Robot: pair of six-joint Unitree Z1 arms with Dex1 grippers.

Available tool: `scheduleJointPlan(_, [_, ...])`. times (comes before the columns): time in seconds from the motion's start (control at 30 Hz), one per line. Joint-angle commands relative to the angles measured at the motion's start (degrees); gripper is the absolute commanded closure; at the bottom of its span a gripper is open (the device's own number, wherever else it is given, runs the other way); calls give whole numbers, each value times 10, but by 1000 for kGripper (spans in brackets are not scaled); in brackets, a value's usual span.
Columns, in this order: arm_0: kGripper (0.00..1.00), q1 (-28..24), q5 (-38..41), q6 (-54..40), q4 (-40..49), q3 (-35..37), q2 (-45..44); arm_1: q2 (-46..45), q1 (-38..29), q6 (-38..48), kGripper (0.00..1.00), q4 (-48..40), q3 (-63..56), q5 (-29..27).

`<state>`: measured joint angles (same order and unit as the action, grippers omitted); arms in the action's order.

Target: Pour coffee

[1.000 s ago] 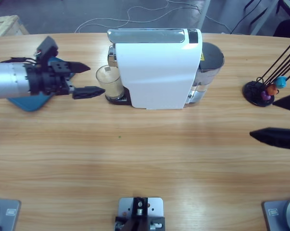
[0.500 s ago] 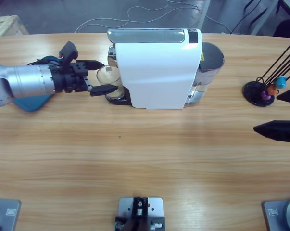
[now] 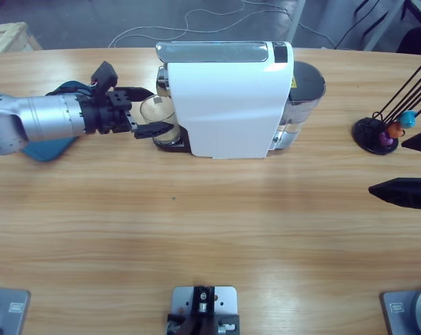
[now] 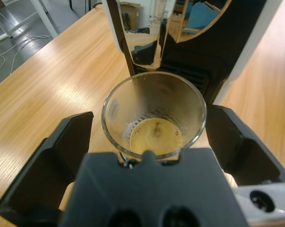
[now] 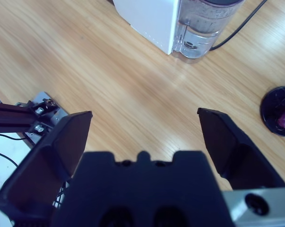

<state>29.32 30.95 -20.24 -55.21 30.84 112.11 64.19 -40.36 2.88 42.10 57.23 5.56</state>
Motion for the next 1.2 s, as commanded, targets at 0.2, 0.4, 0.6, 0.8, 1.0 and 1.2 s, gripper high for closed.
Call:
scheduleJointPlan(0.2, [66, -5, 4, 4, -25, 19, 45, 29, -6, -6, 0, 0, -4, 12])
scheduleJointPlan(0.4, [591, -5, 10, 2, -25, 17, 45, 31, -6, -6, 0, -4, -3, 12])
scheduleJointPlan(0.6, [1000, -5, 9, 0, -25, 8, 42, 25, -6, -6, 0, -4, -4, 12])
scheduleJointPlan(0.8, [1000, -30, 19, -2, -50, -35, 14, 17, -6, -6, 0, 0, 3, 7])
scheduleJointPlan(1.0, [1000, -59, 29, -1, -35, -57, -61, 18, -6, -6, 0, -5, 7, 8])
scheduleJointPlan(1.2, [1000, -128, -12, 17, -30, -123, -166, -6, -6, -5, 0, -5, -6, 10])
